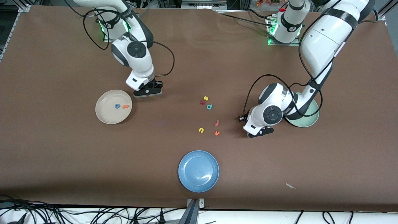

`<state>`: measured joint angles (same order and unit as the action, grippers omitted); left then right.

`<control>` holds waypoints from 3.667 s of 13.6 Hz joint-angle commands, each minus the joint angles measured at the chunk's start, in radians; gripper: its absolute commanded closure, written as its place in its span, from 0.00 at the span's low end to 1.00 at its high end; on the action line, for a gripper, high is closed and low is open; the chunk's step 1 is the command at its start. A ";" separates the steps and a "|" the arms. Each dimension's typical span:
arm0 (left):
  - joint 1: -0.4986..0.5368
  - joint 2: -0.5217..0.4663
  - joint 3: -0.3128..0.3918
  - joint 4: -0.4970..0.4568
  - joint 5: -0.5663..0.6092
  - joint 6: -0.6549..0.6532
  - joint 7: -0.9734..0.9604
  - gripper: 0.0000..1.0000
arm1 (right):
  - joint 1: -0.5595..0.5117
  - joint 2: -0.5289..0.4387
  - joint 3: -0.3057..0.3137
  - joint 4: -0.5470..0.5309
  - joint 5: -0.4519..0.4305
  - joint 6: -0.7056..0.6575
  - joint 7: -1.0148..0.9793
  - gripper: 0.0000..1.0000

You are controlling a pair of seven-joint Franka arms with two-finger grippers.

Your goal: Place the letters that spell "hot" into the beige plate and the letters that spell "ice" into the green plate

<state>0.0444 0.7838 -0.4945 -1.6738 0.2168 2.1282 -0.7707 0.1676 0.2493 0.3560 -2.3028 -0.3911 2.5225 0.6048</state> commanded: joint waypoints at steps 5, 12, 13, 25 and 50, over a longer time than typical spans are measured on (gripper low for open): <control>0.069 -0.155 -0.010 0.049 -0.002 -0.249 0.115 0.96 | -0.244 -0.076 0.011 -0.020 0.011 -0.068 -0.406 0.82; 0.299 -0.227 -0.009 0.005 -0.016 -0.491 0.566 0.92 | -0.264 -0.058 0.011 -0.020 0.132 -0.068 -0.421 0.01; 0.337 -0.225 -0.009 -0.012 -0.010 -0.488 0.626 0.92 | -0.264 -0.058 0.009 -0.017 0.132 -0.070 -0.421 0.01; 0.424 -0.244 -0.019 -0.086 0.058 -0.399 0.686 0.00 | -0.147 -0.113 -0.148 0.485 0.308 -0.668 -0.460 0.00; -0.033 -0.316 0.428 0.663 -0.204 -0.760 0.723 0.00 | -0.062 -0.180 -0.414 0.720 0.396 -0.953 -0.654 0.00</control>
<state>0.0736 0.5112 -0.1854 -1.0177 0.0991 1.3186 -0.0753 0.0950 0.0723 -0.0458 -1.5929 0.0082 1.5967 -0.0350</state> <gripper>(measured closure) 0.000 0.000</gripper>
